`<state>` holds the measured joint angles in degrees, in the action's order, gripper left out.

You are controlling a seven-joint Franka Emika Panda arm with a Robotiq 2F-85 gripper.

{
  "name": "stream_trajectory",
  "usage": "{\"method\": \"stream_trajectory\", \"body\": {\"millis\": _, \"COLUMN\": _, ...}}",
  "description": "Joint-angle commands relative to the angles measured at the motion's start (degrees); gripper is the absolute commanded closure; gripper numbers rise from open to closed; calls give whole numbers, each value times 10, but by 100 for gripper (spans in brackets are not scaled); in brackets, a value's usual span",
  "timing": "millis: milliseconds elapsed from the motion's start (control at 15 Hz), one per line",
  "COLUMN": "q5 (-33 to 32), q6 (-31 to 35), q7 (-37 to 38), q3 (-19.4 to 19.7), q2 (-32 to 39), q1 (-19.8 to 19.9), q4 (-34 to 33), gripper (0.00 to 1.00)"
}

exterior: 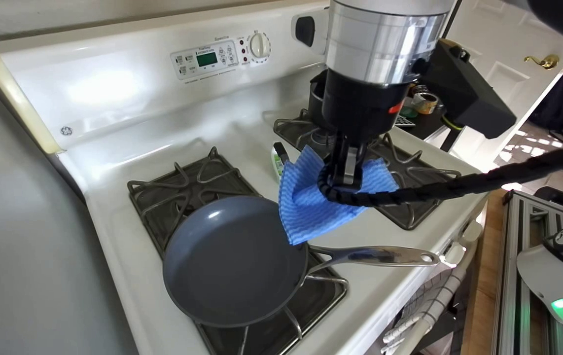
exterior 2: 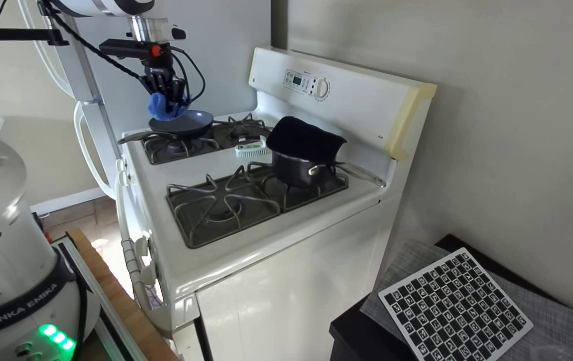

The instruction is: Move the pan and clean the pan handle

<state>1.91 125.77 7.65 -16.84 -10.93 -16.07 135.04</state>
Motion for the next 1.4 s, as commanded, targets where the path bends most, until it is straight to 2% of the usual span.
{"method": "stream_trajectory", "body": {"millis": 0, "q5": 9, "q6": 0, "q7": -7, "q3": -4, "q2": 1, "q1": -6, "q4": 8, "gripper": 100}}
{"method": "stream_trajectory", "body": {"millis": 867, "q5": 19, "q6": 11, "q7": -14, "q3": -15, "q2": 6, "q1": -25, "q4": 41, "gripper": 100}}
{"method": "stream_trajectory", "body": {"millis": 1333, "q5": 34, "q6": -24, "q7": -38, "q3": -17, "q2": -4, "q1": -38, "q4": 49, "gripper": 100}}
